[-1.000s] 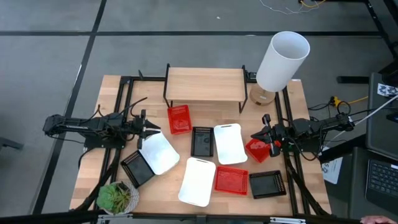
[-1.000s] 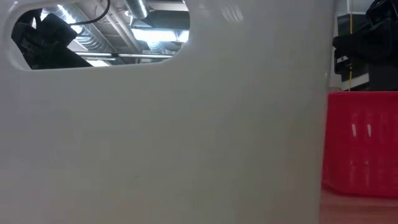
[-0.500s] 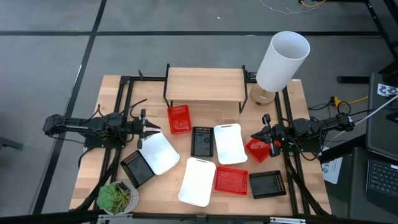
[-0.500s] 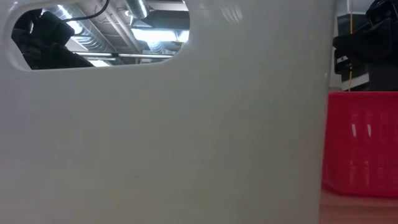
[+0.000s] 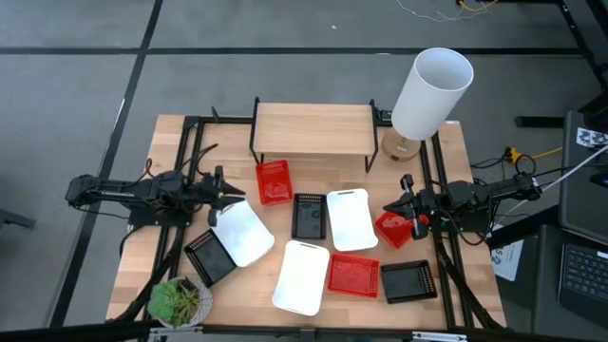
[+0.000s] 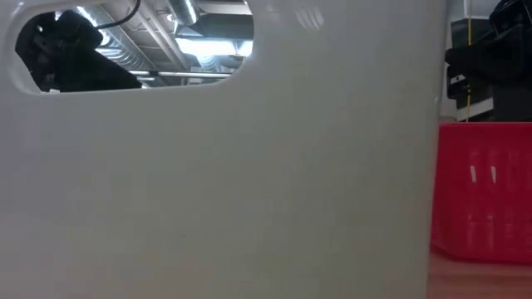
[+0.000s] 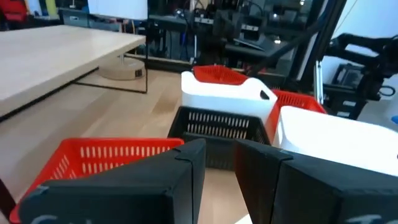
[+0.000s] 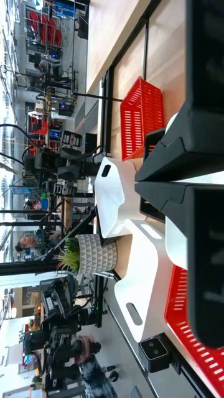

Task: Stack baskets on shelf by color
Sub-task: Put the top right white bin on the shelf

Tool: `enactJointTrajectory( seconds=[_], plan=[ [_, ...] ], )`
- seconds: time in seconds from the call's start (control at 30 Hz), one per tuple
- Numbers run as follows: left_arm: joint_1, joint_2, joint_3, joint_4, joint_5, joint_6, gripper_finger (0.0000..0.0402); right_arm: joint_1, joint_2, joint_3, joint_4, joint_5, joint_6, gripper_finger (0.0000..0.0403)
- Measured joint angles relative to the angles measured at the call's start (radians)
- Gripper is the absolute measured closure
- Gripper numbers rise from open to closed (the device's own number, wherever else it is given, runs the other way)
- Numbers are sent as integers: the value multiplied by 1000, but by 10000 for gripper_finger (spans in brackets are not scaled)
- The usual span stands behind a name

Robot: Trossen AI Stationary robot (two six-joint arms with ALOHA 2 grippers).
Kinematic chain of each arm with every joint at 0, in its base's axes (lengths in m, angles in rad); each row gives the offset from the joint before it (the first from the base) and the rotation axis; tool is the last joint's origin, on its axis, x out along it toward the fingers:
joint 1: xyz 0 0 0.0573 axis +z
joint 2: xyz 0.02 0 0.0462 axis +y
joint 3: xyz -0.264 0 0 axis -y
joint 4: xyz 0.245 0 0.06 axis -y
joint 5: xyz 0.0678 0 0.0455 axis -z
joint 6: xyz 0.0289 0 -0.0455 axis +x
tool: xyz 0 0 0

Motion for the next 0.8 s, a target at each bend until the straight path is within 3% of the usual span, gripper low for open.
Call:
enactJointTrajectory(
  seconds=[0.27,0.53,0.8],
  plan=[
    [0,0,0,17,2,2,327,0,0,0,0,0,0,392],
    [0,0,0,16,2,113,327,0,0,0,0,0,-84,392],
    [0,0,0,17,2,133,328,0,0,0,0,0,-46,392]
  ],
)
